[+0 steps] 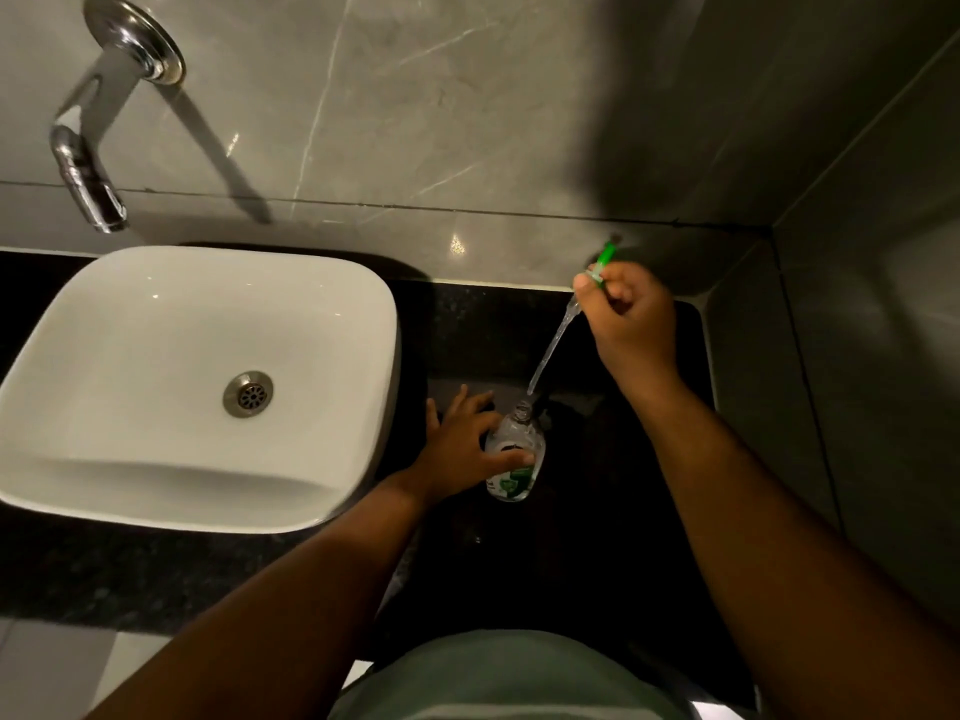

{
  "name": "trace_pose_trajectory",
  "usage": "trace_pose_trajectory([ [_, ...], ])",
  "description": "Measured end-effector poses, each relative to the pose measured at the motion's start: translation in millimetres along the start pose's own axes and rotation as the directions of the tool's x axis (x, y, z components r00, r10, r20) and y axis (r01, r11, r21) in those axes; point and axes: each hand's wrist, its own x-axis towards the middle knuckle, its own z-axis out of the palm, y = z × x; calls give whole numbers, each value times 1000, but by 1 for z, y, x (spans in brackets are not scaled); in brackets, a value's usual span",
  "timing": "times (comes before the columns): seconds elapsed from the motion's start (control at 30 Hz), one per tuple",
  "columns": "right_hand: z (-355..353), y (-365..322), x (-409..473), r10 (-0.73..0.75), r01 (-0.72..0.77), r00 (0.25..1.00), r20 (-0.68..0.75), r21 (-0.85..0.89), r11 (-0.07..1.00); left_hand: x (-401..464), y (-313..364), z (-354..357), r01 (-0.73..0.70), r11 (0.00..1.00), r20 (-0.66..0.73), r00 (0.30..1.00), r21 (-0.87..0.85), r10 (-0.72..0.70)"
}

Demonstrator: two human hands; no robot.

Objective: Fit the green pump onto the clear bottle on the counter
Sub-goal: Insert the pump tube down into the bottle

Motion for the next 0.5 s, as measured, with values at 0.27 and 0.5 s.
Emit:
trace_pose_trajectory([
  [0.27,6,17,-21,-7,14,998,58,-121,993,2,4,-1,-27,996,16,1000,89,26],
  [0.5,6,22,-28,-17,32,994,107,-146,989,1,10,-4,-27,997,27,999,71,25],
])
